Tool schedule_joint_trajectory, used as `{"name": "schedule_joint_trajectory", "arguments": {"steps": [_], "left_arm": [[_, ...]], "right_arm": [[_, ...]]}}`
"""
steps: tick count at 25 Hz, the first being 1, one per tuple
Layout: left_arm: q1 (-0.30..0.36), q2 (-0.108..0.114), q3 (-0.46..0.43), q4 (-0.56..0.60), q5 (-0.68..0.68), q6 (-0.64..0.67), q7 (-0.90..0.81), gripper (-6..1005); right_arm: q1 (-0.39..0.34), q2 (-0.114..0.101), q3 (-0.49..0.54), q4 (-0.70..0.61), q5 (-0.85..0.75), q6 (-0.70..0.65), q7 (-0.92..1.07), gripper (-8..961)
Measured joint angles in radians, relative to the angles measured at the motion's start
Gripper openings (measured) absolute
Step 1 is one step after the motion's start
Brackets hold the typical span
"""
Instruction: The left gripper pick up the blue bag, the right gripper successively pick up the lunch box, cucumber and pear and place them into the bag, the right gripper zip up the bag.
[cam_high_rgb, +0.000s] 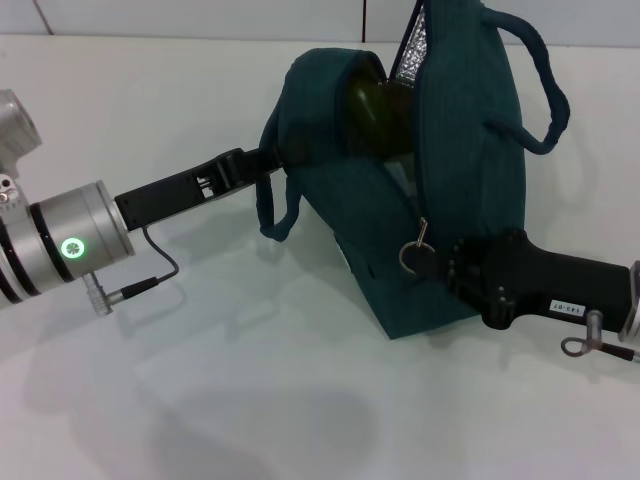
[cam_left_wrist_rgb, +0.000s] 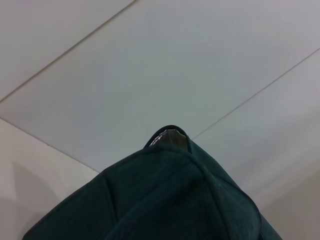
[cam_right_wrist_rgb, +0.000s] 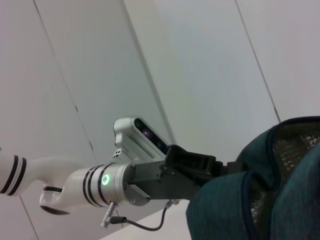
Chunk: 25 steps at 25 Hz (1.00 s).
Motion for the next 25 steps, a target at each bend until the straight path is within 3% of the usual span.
{"name": "schedule_joint_trajectory", "arguments": {"steps": [7,16,25], "left_arm": [[0.001,0.000,0.000,0.000,0.000,0.000,0.003,65],[-0.002,0.004,0.000,0.006,0.000,0.000,0.021,65],[-0.009,0.004,0.000,0.003,0.002,0.026,0.099,100]], "right_arm": [[-0.008,-0.001,0.004,0.002,0.018,-0.002,0.003,15],[-0.071,-0.013,0.029,-0.009,0.076,-0.078,-0.018,16],[-0.062,-0.010,0.035,-0.016,0.082,-0.116,-0.046,16]]}}
